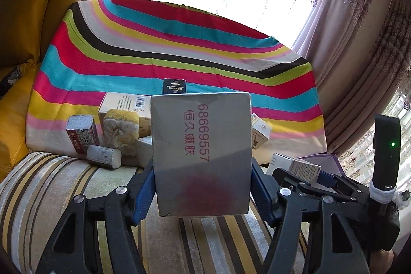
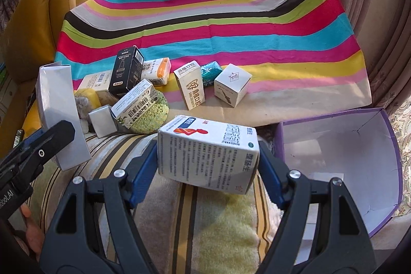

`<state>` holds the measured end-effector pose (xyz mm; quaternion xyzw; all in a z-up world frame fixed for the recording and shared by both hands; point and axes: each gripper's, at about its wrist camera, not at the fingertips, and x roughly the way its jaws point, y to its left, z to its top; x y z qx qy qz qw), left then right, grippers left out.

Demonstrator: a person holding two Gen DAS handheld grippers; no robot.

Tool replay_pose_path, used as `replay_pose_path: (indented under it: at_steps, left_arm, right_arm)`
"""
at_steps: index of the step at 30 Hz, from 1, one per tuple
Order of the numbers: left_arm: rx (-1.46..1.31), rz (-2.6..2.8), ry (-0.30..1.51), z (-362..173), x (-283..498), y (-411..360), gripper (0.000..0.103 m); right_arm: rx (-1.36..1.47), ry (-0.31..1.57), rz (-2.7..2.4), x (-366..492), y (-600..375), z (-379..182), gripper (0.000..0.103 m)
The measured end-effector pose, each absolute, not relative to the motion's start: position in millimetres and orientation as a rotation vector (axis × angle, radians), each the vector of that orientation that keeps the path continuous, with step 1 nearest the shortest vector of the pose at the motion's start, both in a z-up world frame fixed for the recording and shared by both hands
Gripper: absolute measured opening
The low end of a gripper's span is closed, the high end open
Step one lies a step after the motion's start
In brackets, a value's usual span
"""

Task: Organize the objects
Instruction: 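Carry both held boxes over the purple-rimmed box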

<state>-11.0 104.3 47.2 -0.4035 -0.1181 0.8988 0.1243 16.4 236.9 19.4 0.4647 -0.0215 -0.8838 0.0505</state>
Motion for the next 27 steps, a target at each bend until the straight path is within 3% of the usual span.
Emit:
replay_pose_path:
  at_steps: [27]
  left_arm:
    - [-1.152, 2.259, -0.171, 49, -3, 208, 0.067]
  right_arm:
    - [1.433, -0.191, -2.917, 55, 358, 36, 0.076]
